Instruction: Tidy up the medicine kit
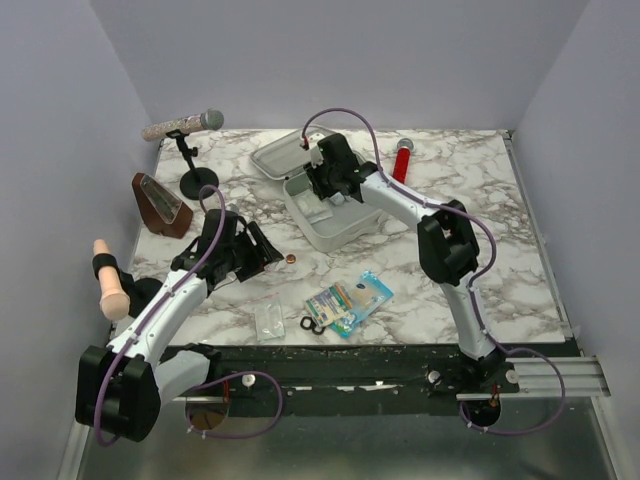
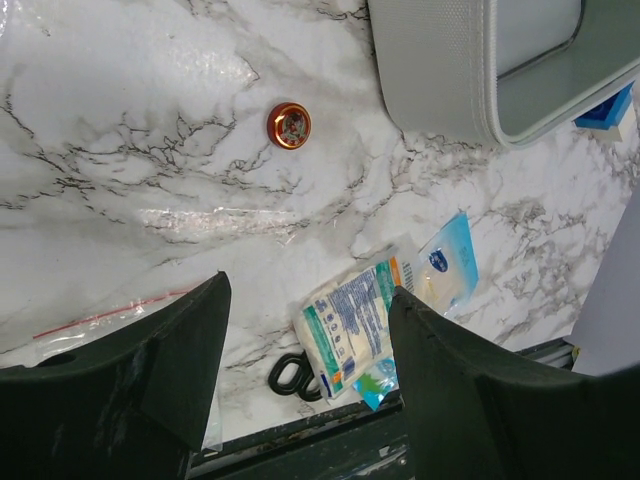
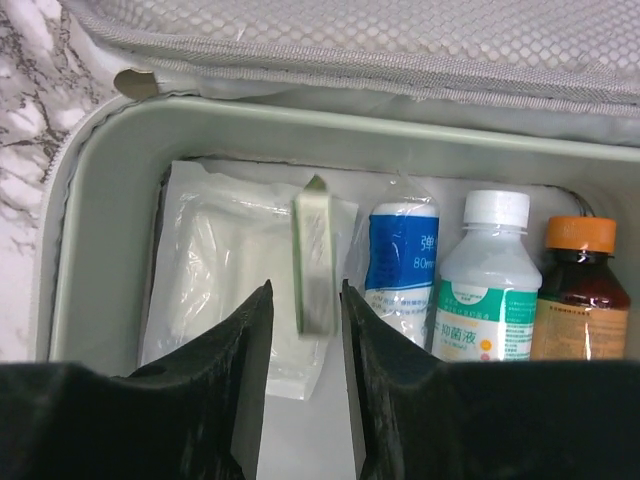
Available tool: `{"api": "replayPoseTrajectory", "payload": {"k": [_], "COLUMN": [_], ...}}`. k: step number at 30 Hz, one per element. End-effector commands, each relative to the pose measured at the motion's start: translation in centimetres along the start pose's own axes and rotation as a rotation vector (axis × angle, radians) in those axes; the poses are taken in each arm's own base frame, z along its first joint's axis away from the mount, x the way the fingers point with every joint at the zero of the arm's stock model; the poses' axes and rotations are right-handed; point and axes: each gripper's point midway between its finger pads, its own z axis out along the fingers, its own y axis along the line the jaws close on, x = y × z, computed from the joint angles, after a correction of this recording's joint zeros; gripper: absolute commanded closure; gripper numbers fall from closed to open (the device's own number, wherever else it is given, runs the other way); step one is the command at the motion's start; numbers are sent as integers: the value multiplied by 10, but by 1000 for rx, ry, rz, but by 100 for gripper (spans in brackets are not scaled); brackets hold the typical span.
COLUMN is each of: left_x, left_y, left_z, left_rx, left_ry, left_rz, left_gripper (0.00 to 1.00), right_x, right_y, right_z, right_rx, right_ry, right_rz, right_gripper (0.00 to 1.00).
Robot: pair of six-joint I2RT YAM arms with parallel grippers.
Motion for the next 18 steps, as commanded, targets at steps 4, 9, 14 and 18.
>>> {"api": "replayPoseTrajectory", "payload": {"k": [4,9,14,18], "left_x": [-1,1,0,-1], "left_y": [8,10,8,8], "left_z": [4,8,8,8], "left_rx": [-30,-36,-28,-23], "left_ry": [-6,-1,-1,-9], "left_rz": [16,4,2,5], "left_gripper": [27,27,27,27], "right_x": [18,10,-7,-18], "right_y": [-16,-18,-20,5], "right_z": [15,7,-8,-22], "right_rx": [75,88,96,-29], "right_ry": [66,21,-31,-87], "right_rz": [26,38,45,66], "right_gripper": [53,51,51,57]}}
